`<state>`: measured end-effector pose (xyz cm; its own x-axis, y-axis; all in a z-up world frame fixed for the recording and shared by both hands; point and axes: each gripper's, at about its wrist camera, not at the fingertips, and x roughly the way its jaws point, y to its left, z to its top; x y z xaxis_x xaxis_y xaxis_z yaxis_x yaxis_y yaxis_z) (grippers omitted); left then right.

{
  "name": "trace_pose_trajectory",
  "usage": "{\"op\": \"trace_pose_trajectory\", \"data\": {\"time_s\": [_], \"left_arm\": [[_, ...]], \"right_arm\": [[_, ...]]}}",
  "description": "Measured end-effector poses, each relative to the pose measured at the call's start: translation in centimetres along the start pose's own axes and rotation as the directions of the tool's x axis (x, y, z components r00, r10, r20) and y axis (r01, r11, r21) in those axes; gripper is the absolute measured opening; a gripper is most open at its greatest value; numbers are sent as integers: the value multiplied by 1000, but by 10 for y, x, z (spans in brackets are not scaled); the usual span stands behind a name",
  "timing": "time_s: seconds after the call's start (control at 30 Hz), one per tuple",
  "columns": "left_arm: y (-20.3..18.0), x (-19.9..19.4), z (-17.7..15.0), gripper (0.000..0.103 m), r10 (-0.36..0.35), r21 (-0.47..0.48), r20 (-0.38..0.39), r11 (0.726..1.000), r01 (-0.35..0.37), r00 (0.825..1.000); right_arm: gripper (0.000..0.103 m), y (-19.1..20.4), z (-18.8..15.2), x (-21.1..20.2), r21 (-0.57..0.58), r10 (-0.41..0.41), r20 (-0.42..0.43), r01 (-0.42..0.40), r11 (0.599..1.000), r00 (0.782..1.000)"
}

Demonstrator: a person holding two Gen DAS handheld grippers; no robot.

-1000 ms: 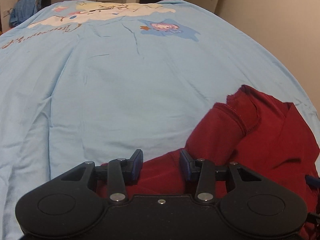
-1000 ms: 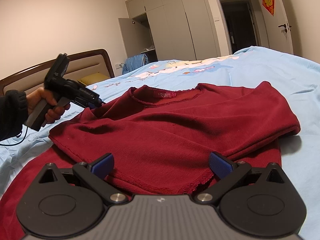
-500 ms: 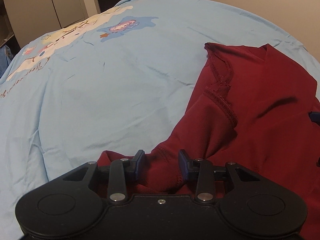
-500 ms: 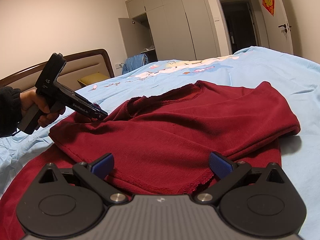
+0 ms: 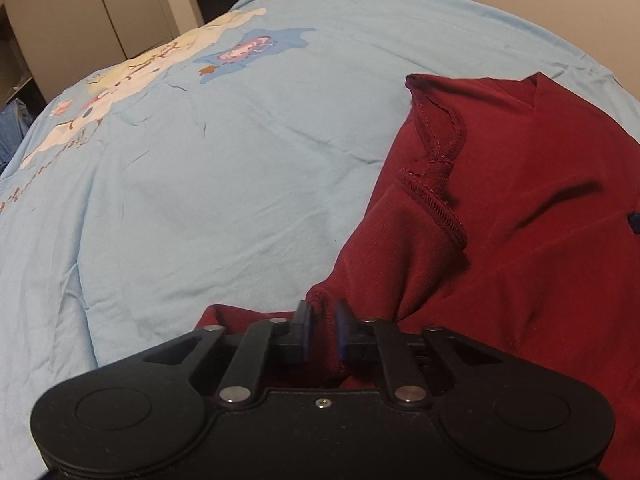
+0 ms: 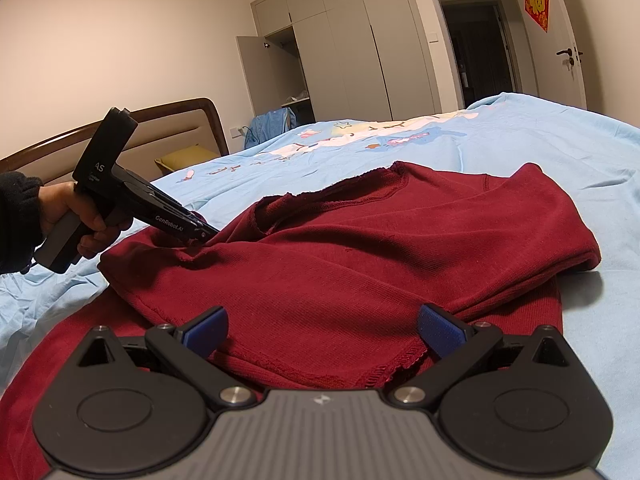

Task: Fold small clothes
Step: 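Fold the sweater side inward with the left gripper and release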

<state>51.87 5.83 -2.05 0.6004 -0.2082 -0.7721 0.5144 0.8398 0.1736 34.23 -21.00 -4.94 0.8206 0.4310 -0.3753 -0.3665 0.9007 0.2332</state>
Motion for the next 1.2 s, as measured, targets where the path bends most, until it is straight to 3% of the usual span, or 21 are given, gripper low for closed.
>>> {"op": "trace_pose_trajectory", "data": {"time_s": [0.13, 0.2, 0.27, 0.33, 0.43, 0.53, 0.6, 0.67, 0.73, 0.8, 0.87, 0.93, 1.07, 1.2], "left_arm": [[-6, -16, -3, 1, 128, -40, 90, 991, -125, 988], [-4, -26, -3, 1, 219, -91, 147, 974, -207, 965], [2, -32, -1, 1, 328, -140, 193, 942, -305, 925], [13, -31, 0, 1, 401, -210, 190, 908, -362, 896], [34, -13, -1, 1, 403, -302, 103, 884, -357, 909], [44, 5, -8, 3, 395, -333, 88, 877, -347, 915], [55, 7, -14, 5, 338, -405, 87, 872, -276, 937], [68, -1, -21, 20, 304, -488, 110, 846, -215, 946], [76, -15, -30, 25, 284, -537, 142, 827, -167, 948], [81, -32, -37, 35, 282, -554, 169, 819, -146, 944], [84, -51, -51, 52, 273, -573, 192, 811, -118, 943], [88, -71, -69, 54, 261, -595, 212, 799, -87, 942], [84, -95, -106, 58, 186, -615, 214, 789, -16, 959], [67, -98, -135, 57, 72, -595, 190, 802, 57, 979]], "right_arm": [[103, -2, 0, -3, 8, 7, 19, -7, 1000, 1000], [103, -4, -1, -5, 23, 18, 34, -18, 1000, 999], [103, -7, -2, -8, 41, 28, 51, -30, 999, 998], [103, -10, -2, -10, 55, 34, 64, -37, 998, 997], [103, -11, 0, -9, 61, 35, 63, -39, 997, 997], [103, -9, 1, -9, 59, 32, 60, -36, 998, 998], [103, -10, 1, -10, 63, 34, 58, -38, 997, 998], [103, -11, 0, -9, 64, 35, 57, -38, 997, 998], [103, -11, 0, -9, 63, 35, 57, -38, 997, 998], [103, -11, 0, -9, 64, 35, 57, -38, 997, 998], [103, -11, 0, -9, 64, 35, 57, -38, 997, 998], [103, -11, 0, -9, 63, 35, 57, -38, 997, 998], [103, -10, 0, -10, 61, 32, 55, -35, 998, 998], [103, -9, 0, -8, 52, 23, 48, -26, 998, 999]]}}
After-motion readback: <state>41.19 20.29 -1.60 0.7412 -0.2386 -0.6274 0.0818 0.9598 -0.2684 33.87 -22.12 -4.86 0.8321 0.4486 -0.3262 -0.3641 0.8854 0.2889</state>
